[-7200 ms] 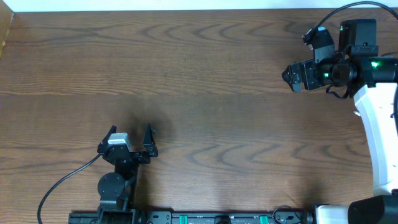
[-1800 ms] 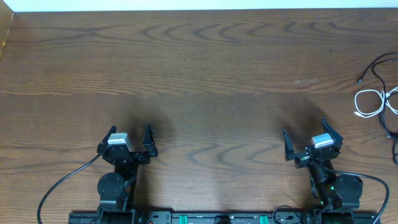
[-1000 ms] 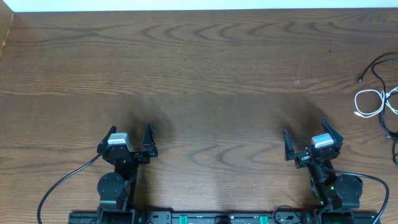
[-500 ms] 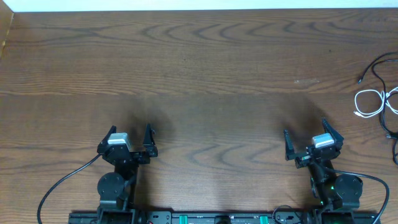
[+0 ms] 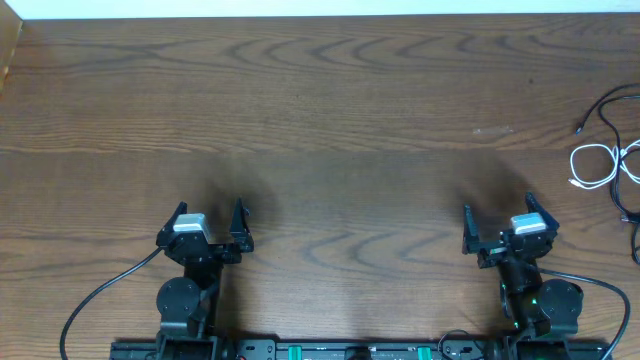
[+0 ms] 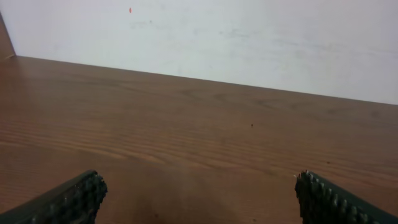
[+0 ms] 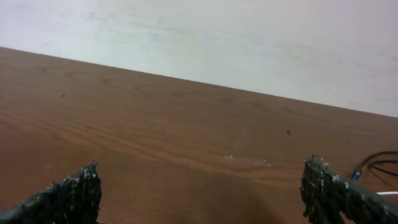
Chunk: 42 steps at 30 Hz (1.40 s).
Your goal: Untangle cables
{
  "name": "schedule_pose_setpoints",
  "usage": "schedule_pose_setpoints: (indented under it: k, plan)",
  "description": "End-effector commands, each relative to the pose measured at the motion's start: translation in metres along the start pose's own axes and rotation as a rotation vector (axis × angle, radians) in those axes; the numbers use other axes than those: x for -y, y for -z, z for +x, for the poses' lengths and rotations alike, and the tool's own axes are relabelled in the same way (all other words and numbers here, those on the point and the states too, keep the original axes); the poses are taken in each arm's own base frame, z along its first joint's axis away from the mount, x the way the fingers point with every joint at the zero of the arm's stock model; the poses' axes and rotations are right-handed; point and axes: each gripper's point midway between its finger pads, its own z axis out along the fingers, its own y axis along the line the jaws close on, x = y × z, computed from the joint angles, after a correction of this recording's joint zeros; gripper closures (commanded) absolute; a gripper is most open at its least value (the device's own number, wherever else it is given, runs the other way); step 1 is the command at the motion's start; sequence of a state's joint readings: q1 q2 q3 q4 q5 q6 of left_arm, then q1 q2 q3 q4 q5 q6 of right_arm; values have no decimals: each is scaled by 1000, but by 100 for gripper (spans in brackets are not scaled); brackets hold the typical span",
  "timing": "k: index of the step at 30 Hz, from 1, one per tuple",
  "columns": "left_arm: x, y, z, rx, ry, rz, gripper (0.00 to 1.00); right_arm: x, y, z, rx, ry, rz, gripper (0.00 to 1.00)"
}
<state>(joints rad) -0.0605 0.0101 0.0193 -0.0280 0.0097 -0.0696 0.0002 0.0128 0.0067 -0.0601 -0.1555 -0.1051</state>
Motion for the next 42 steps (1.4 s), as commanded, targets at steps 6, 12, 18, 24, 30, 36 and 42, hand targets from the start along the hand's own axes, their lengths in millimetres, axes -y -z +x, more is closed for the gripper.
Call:
schedule_pose_setpoints:
  k: [6, 12, 18, 24, 30, 36, 42]
  plan:
    - [-6, -1, 16, -51, -19, -28, 2, 21, 2, 4, -10, -105, 106, 1]
    - [-6, -1, 16, -51, -19, -28, 2, 30, 3, 6, -14, -175, 163, 1]
    - [-6, -1, 16, -51, -19, -28, 2, 30, 3, 5, -10, -175, 159, 1]
    - [-6, -1, 16, -51, -19, -28, 2, 30, 3, 5, -10, -175, 159, 1]
    - [-6, -1, 16, -51, -19, -28, 2, 30, 3, 5, -10, -175, 159, 1]
    - [-6, -1, 16, -51, -19, -28, 2, 30, 3, 5, -10, -175, 159, 1]
    - [-6, -1, 16, -51, -19, -28, 2, 30, 3, 5, -10, -175, 159, 1]
